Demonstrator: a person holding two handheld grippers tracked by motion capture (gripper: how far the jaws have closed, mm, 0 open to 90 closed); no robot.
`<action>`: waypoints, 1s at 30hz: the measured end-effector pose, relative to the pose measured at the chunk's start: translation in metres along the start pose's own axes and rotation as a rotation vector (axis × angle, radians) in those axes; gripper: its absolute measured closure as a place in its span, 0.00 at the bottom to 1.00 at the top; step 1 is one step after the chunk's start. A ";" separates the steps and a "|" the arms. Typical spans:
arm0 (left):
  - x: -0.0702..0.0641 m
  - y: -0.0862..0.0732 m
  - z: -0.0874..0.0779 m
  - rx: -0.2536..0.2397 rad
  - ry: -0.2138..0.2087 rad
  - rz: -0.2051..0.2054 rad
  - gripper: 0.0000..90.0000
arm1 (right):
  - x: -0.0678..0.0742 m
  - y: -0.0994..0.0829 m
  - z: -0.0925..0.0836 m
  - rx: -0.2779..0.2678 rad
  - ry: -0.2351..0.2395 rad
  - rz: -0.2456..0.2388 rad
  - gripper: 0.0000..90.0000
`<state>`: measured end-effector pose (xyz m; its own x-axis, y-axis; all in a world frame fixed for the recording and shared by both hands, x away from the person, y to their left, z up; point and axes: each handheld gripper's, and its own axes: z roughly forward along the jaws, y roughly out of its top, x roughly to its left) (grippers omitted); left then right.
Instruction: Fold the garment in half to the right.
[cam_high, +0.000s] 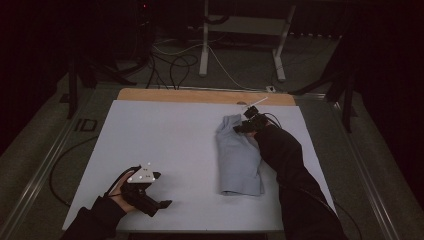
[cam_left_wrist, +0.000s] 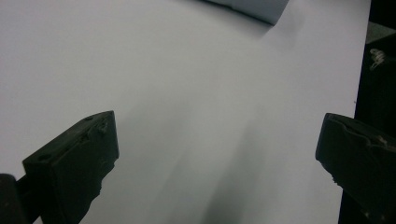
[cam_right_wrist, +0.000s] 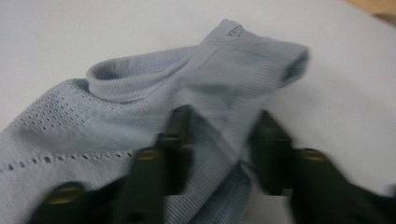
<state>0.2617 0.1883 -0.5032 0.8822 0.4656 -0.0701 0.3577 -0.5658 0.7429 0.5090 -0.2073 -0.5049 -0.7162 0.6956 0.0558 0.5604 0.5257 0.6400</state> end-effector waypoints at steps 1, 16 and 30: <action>0.000 -0.002 -0.001 -0.004 0.005 -0.005 0.00 | 0.001 0.000 -0.001 -0.002 0.002 -0.008 0.89; 0.001 -0.019 -0.013 -0.062 0.024 -0.031 0.00 | 0.001 0.020 -0.002 -0.099 0.021 0.018 0.95; 0.003 -0.021 -0.015 -0.084 0.040 -0.028 0.00 | -0.009 0.009 0.018 -0.006 -0.004 0.050 0.93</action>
<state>0.2522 0.2122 -0.5088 0.8587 0.5082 -0.0669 0.3539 -0.4933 0.7946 0.5278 -0.1999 -0.5138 -0.6858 0.7228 0.0849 0.5928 0.4871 0.6414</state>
